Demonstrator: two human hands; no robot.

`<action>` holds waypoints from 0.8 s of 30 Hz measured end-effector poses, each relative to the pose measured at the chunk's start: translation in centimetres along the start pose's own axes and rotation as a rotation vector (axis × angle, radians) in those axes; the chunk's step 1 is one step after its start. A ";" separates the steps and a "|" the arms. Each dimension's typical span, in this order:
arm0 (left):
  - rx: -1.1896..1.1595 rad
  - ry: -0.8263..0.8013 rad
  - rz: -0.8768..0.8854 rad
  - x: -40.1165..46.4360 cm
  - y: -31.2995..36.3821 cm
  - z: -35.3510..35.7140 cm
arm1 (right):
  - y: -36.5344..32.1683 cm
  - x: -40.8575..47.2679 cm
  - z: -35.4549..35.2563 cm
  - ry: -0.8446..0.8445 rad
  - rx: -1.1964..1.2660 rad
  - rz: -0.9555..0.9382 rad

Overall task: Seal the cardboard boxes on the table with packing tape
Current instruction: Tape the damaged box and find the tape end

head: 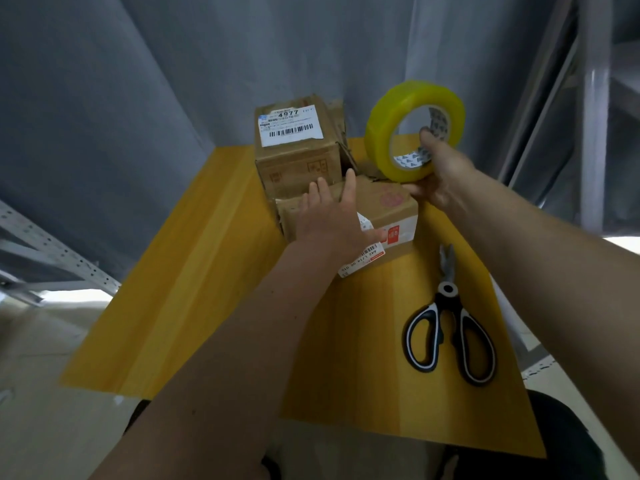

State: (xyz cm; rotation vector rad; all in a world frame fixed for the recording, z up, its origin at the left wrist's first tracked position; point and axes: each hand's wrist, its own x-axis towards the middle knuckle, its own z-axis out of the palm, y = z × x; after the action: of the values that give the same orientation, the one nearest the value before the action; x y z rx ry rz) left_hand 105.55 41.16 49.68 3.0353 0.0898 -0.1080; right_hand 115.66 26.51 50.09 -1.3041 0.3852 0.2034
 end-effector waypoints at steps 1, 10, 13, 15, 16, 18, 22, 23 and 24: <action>0.004 0.003 0.000 0.0 0.1 0.0 | 0.0 0.0 -0.1 0.001 -0.002 -0.010; 0.019 0.011 -0.013 -0.1 0.5 0.5 | 0.1 -0.3 -1.1 0.004 0.008 -0.037; 0.019 0.013 -0.010 -0.1 0.4 0.5 | 0.2 -0.3 -1.1 0.064 0.023 -0.061; 0.021 0.017 -0.006 -0.1 0.3 0.6 | 0.3 -0.3 -1.1 0.097 0.027 -0.083; 0.023 0.017 -0.005 -0.2 0.3 0.6 | 0.2 -0.2 -1.0 0.101 0.015 -0.105; 0.025 0.016 -0.008 -0.2 0.3 0.6 | 0.1 -0.2 -1.0 0.103 -0.017 -0.145; 0.035 0.034 -0.021 -0.3 0.6 0.7 | 0.2 0.0 -0.9 0.167 -0.028 -0.154; 0.043 0.044 -0.029 -0.4 0.8 0.8 | 0.3 -0.1 -0.8 0.180 -0.023 -0.152; 0.052 0.050 -0.038 -0.5 1.0 0.8 | 0.4 0.0 -0.8 0.189 -0.018 -0.155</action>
State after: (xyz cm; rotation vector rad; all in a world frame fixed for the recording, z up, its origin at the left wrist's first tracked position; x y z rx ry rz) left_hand 105.08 40.01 49.07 3.0898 0.1518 -0.0375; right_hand 115.37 25.84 49.61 -1.3687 0.4412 -0.0477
